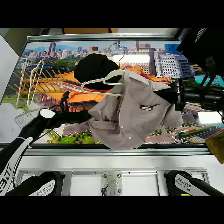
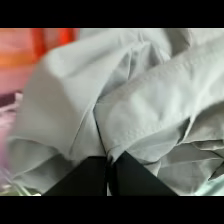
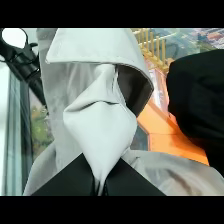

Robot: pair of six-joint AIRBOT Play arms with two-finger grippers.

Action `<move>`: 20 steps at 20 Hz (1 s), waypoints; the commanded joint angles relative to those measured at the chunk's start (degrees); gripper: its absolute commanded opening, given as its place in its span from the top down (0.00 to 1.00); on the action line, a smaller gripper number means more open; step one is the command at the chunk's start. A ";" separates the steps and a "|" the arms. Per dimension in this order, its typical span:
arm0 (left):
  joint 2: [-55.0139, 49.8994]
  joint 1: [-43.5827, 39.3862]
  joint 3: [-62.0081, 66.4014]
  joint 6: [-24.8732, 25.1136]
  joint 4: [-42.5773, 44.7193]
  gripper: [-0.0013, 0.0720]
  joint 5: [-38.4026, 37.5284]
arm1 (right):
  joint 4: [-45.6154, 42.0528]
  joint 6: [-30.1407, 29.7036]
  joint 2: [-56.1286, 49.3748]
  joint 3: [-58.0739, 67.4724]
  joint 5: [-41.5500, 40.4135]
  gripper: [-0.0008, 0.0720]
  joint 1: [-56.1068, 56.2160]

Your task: Fold the clothes and pants, and hang the long-sleeved shirts on hangers.

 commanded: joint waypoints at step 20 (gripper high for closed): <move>15.02 11.58 9.66 -5.62 18.73 0.96 -13.77 | -15.08 9.35 5.57 -0.02 -6.56 0.98 2.51</move>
